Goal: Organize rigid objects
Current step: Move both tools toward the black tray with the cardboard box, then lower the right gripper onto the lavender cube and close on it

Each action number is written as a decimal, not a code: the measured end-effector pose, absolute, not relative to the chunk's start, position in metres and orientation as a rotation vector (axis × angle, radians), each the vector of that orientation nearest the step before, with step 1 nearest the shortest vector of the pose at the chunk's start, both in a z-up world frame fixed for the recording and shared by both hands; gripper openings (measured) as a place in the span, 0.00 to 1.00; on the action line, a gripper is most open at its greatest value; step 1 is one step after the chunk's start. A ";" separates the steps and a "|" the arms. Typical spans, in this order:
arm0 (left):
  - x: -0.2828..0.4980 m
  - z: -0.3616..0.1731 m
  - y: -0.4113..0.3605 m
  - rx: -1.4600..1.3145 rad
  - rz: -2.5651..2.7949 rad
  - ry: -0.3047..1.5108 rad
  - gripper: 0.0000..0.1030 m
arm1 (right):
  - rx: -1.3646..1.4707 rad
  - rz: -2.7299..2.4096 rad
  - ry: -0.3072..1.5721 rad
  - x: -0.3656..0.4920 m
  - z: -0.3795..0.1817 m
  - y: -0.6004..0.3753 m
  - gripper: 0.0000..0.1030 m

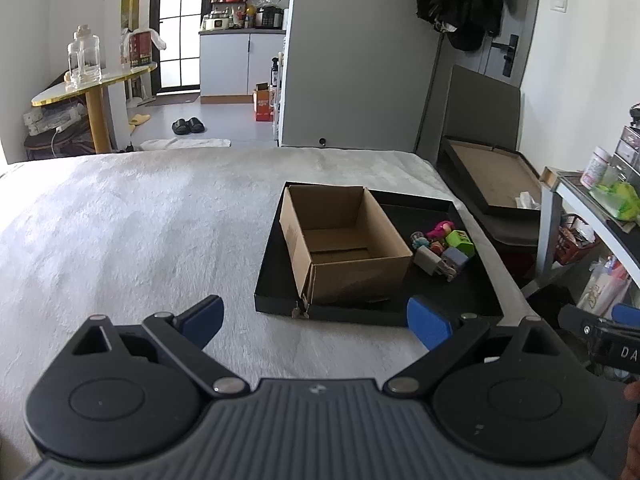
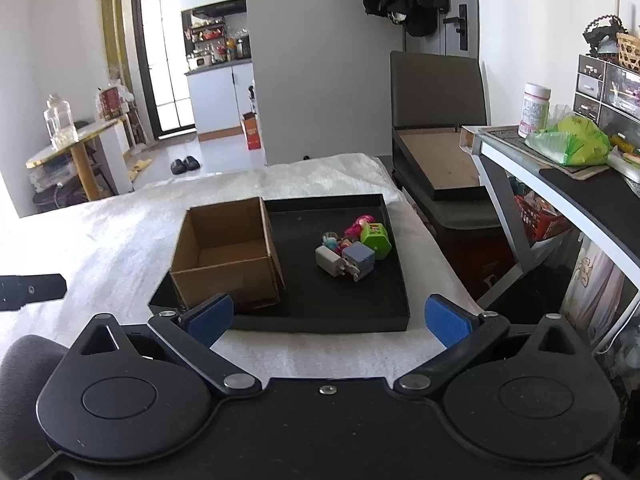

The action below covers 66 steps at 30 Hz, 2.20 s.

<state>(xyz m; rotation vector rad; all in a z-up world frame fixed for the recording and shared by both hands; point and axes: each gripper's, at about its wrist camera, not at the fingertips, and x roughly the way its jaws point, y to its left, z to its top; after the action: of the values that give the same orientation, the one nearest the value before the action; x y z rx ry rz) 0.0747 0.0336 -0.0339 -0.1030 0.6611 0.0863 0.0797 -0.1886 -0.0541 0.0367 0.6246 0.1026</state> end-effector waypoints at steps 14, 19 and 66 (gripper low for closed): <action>0.125 -0.053 0.038 -0.156 0.115 0.726 0.93 | 0.129 0.130 0.707 0.120 -0.078 -0.195 1.00; 0.146 -0.052 0.040 -0.177 0.125 0.740 0.86 | 0.140 0.151 0.730 0.136 -0.080 -0.195 1.00; 0.331 -0.170 0.070 -0.239 0.185 0.992 0.09 | 0.156 0.151 0.830 0.322 -0.200 -0.221 0.74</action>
<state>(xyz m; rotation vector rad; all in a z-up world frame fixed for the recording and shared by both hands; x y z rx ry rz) 0.3315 0.0702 -0.1697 -0.2390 0.9921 0.1849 0.3224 -0.2212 -0.1998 0.1556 0.8297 0.1510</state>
